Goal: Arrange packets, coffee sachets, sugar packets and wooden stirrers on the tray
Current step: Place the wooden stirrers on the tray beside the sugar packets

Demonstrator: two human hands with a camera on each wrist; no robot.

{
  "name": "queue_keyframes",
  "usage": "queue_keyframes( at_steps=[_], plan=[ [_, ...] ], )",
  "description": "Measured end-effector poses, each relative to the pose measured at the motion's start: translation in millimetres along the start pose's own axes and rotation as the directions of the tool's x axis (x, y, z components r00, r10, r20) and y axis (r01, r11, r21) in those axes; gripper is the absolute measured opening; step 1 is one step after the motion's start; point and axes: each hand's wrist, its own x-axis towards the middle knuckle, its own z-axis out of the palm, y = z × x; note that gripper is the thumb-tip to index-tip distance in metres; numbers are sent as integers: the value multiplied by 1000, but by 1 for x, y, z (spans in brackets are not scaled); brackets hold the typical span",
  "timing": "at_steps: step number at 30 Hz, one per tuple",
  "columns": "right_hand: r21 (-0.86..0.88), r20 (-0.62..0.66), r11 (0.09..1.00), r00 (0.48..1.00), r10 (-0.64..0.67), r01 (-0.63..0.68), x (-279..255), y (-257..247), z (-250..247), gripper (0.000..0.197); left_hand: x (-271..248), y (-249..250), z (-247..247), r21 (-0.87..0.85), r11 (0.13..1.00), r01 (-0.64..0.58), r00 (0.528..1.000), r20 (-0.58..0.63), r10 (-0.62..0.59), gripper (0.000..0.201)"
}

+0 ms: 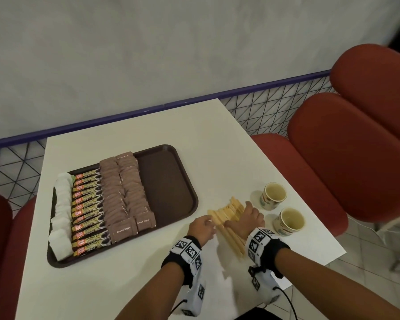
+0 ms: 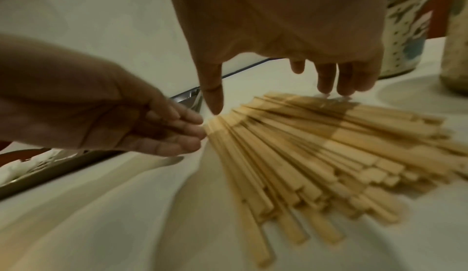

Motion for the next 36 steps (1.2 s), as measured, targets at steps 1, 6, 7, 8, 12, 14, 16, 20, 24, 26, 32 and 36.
queue_keyframes(
  at_steps=[1,6,7,8,12,14,16,20,24,26,32,36],
  plan=[
    [-16,40,1000,999,8,-7,0,1,-3,104,1,-1,-3,-10,1000,7,999,-41,-8,39],
    [-205,62,976,996,-68,79,-10,-3,11,120,5,-5,-10,-56,995,78,996,-40,-80,39],
    [-230,39,969,996,-82,88,-12,-5,15,119,5,-5,-9,-58,994,88,996,-25,-90,38],
    [-238,21,967,995,-93,96,-14,-7,18,115,4,-5,-9,-56,994,91,996,-16,-92,37],
    [-288,89,940,983,-162,181,-14,-16,20,93,3,-6,-13,63,997,40,993,-116,-32,32],
    [-317,142,917,968,-205,241,-15,-22,20,82,6,-11,-22,130,991,13,981,-193,12,33],
    [-332,173,895,952,-252,297,-15,-26,21,71,7,-14,-30,141,990,-6,969,-246,41,34],
    [-300,211,854,902,-376,426,-15,-32,22,50,5,-18,-41,170,985,-8,966,-255,51,35],
    [-403,208,767,866,-454,499,-12,-35,25,42,-1,-20,-47,78,997,18,975,-222,0,32],
    [-450,233,713,841,-488,538,-9,-35,26,42,-2,-21,-49,70,997,20,978,-207,-5,32],
    [-504,265,628,798,-541,593,-3,-35,25,40,-3,-26,-51,88,996,5,979,-202,13,30],
    [-496,295,611,782,-549,616,-1,-34,25,38,-4,-27,-52,87,996,5,982,-186,11,31]
  ],
)
